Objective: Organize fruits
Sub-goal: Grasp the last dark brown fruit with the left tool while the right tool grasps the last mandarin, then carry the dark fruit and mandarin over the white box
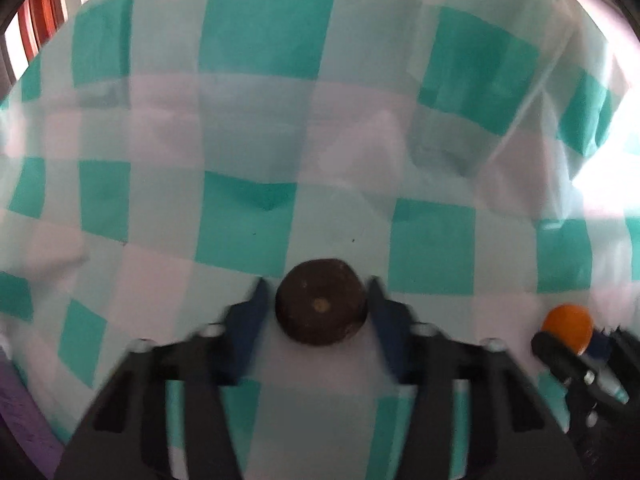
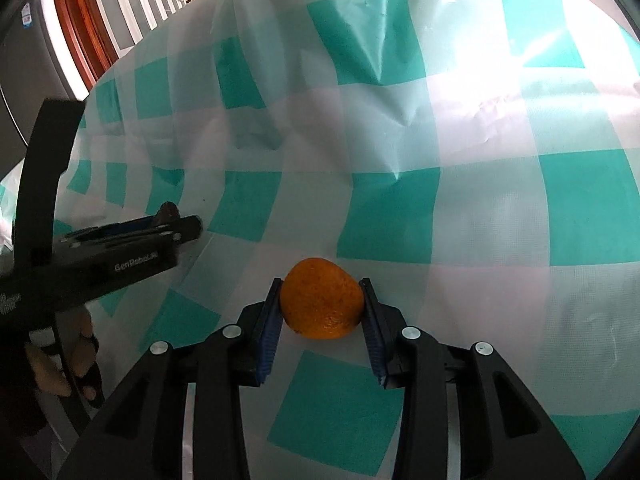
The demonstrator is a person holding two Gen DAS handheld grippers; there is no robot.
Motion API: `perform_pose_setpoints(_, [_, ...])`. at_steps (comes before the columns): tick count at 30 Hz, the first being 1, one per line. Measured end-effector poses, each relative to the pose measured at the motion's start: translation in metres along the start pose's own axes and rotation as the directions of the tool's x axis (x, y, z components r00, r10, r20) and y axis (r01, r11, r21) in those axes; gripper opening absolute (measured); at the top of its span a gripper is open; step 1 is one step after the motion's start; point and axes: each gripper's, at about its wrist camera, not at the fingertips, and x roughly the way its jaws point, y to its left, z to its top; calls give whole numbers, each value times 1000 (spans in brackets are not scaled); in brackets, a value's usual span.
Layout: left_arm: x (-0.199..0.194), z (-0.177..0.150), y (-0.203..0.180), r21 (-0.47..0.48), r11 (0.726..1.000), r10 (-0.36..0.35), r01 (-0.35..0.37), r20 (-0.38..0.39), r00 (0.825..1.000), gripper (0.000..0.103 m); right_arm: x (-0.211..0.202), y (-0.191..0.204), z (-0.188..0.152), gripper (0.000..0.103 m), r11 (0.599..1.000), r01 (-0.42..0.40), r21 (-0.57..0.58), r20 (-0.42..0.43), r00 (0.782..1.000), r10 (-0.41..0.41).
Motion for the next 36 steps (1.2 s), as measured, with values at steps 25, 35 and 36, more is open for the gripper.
perform_pose_setpoints(25, [-225,-136,28,118,981,-161,156,36,986,41,-145,90,-100,37,999,40,-12,-15,999,-40])
perform_pose_setpoints(35, [-327,-167,110,73,993,-100,87,199,975,41,-216,207,-98,37,985,-30,-172,97,994,48])
perform_pose_setpoints(36, [-333,-170,118,65,995,-90,78,210,974,41,-220,217,-97,37,981,-38,-188,101,993,58])
